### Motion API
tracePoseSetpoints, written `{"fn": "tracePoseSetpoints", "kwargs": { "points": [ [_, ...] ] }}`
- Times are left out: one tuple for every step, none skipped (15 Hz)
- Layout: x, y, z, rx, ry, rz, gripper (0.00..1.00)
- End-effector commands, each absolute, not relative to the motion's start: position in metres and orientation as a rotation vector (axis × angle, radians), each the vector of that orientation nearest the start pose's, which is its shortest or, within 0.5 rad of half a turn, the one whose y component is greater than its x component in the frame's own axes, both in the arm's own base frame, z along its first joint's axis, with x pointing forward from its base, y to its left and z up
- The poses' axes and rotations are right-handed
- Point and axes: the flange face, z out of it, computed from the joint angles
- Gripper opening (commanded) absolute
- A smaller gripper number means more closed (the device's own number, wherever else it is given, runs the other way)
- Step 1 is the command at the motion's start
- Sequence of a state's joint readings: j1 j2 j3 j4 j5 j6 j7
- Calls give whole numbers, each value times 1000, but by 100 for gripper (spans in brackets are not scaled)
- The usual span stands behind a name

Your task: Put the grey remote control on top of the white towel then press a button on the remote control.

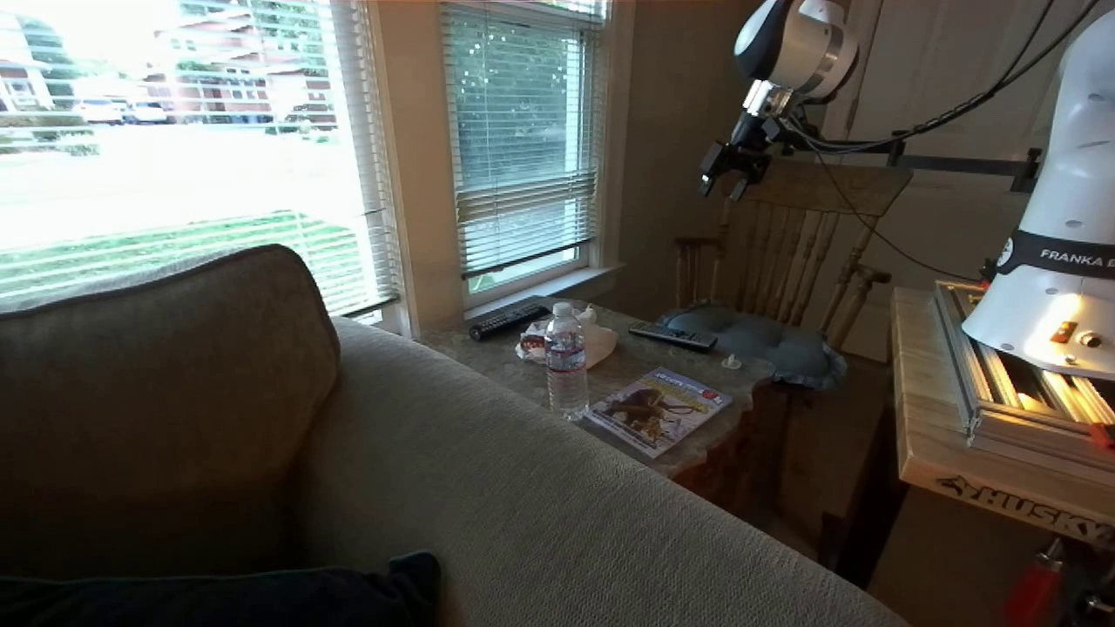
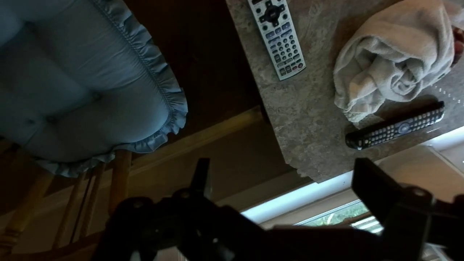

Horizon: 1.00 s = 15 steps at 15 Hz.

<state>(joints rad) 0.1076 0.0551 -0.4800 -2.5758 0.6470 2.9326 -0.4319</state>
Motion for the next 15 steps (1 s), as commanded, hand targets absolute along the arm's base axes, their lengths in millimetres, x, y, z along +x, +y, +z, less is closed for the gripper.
{"fn": "tracePoseSetpoints", "kwargs": {
  "points": [
    [422,-210,264,-2913,806,-522,100],
    [425,-214,261,-2910,795,-516,100],
    [427,-219,256,-2922,773,-503,100],
    [431,-224,253,-2923,740,-497,100],
    [435,-229,248,-2929,708,-490,100],
    [440,-234,245,-2927,658,-491,100],
    [446,-240,240,-2920,620,-493,100],
    [452,-245,233,-2921,585,-494,100],
    [458,-250,226,-2920,552,-494,100],
    [465,-253,217,-2920,525,-496,100],
    [471,-257,208,-2927,510,-492,100],
    [476,-259,198,-2943,515,-477,100],
    [482,-261,187,-2950,522,-466,100],
    [487,-263,176,-2965,539,-448,100],
    [492,-263,166,-2977,555,-421,100]
  ]
}}
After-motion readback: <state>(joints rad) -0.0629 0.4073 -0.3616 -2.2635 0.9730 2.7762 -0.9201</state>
